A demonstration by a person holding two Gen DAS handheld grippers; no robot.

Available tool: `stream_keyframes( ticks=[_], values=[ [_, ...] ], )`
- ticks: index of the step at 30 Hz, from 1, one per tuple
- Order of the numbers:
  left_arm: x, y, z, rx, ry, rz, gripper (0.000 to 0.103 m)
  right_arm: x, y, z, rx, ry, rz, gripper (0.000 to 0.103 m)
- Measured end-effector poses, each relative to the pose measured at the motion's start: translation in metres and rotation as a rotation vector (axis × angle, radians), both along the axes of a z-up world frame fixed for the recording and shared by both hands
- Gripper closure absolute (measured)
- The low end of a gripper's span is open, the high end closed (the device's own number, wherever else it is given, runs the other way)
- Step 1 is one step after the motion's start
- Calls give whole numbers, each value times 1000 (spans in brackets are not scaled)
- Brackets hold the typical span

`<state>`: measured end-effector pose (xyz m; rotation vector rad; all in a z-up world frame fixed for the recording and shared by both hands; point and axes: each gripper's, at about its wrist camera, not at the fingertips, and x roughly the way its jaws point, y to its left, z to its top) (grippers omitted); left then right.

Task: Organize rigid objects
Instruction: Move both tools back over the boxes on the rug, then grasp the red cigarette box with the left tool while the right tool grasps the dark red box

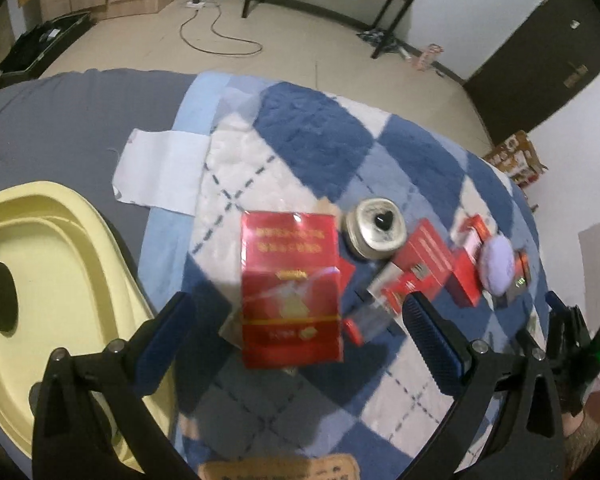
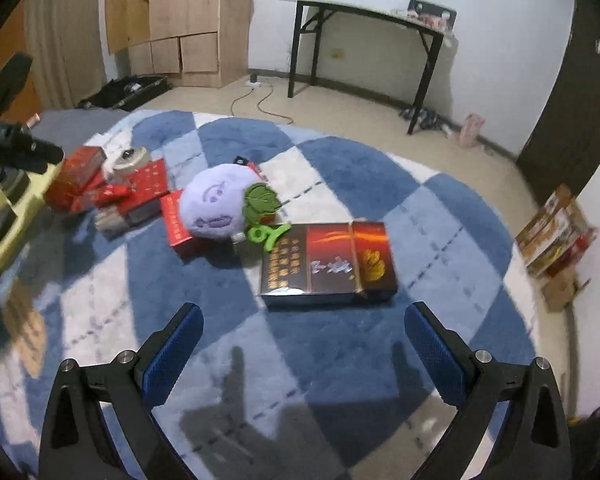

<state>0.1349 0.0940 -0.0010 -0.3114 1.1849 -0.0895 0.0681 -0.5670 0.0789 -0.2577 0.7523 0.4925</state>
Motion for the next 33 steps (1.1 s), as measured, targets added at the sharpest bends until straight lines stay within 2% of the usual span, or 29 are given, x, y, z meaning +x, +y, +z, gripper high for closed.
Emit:
stream_keyframes(
  ticks=[4, 7, 11, 16, 23, 25, 27, 28, 29, 31, 33],
  values=[
    [3, 1, -3, 30, -1, 2, 0, 21, -29, -7, 38, 43, -56, 0],
    [5, 0, -4, 37, -7, -6, 0, 36, -33, -10, 51, 74, -56, 0],
    [8, -1, -3, 33, -12, -13, 0, 50, -25, -15, 54, 100, -27, 0],
    [15, -6, -10, 40, -10, -32, 0, 83, -14, -43, 37, 105, -10, 0],
    [24, -8, -19, 67, -15, -46, 2, 94, -12, -58, 12, 110, -5, 0],
    [26, -7, -21, 49, -14, -41, 10, 99, -10, -63, 5, 115, -9, 0],
    [28, -7, -24, 39, -10, -50, 33, 102, -8, -66, 1, 110, -13, 0],
    [29, -8, -26, 35, -3, -60, 40, 104, -7, -67, 2, 103, -14, 0],
    [29, -9, -27, 32, 1, -63, 43, 104, -7, -67, 8, 96, -12, 1],
    [28, -8, -27, 24, -9, -55, 43, 105, -4, -66, 23, 70, -1, 13],
    [26, -6, -25, 10, -14, -45, 43, 106, -1, -68, 21, 56, 0, 13]
  ],
)
